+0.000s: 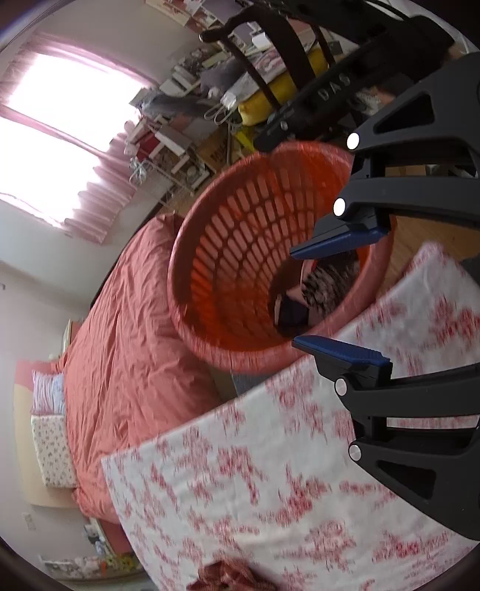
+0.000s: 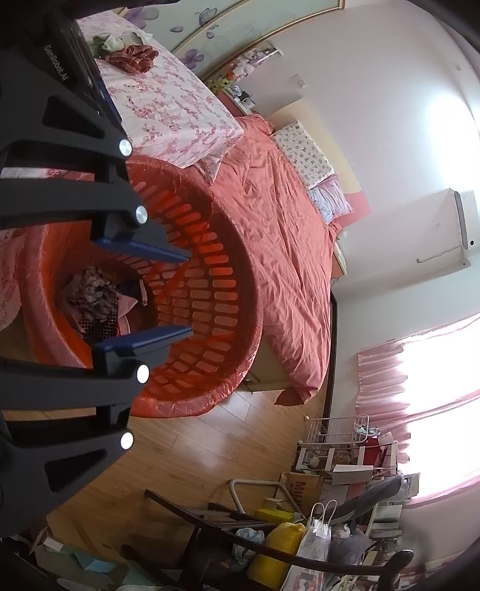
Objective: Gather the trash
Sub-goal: 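Move both open grippers back over the items on the bed, then grasp the mint-green knit cloth with the left gripper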
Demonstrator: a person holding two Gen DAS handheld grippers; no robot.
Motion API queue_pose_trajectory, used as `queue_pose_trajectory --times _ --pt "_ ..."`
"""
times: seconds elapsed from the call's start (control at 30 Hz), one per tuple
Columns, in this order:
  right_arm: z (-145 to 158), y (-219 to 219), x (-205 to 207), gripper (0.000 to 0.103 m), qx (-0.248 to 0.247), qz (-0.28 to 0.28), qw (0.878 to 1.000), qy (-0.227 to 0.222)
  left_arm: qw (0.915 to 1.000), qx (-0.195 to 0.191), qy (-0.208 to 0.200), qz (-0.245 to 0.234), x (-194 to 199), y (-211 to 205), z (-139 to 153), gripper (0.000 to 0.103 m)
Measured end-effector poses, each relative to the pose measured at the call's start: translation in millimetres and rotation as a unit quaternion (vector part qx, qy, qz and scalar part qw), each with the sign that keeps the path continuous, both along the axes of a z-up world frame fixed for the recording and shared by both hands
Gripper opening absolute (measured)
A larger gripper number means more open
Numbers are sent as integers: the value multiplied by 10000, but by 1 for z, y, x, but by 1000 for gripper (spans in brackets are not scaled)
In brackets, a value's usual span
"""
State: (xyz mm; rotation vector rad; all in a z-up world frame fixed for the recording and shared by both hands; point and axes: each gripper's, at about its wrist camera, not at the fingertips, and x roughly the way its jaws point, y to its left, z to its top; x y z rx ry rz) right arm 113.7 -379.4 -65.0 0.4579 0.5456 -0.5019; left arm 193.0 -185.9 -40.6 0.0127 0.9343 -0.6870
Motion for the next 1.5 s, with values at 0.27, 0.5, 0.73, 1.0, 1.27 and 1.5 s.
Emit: queue_pose_trajectory --times 0.27,0.5,0.73,1.0,1.27,1.5 --pt "6 22 8 43 -131 256 9996 84 9979 343 -174 526 9 50 2 49" --pt "14 48 18 44 -220 566 9981 115 9934 429 -250 1036 18 103 5 49" --pt "20 79 30 44 -301 892 9954 169 9838 510 -372 1679 31 165 11 49" --pt "22 118 46 45 -409 1301 9904 241 9584 504 -440 2775 60 252 14 59" --pt "16 136 59 46 -435 1525 9866 388 9521 361 -257 3026 89 266 10 64" --pt "13 147 65 46 -460 1660 9838 489 9489 819 -243 3038 102 259 -7 62"
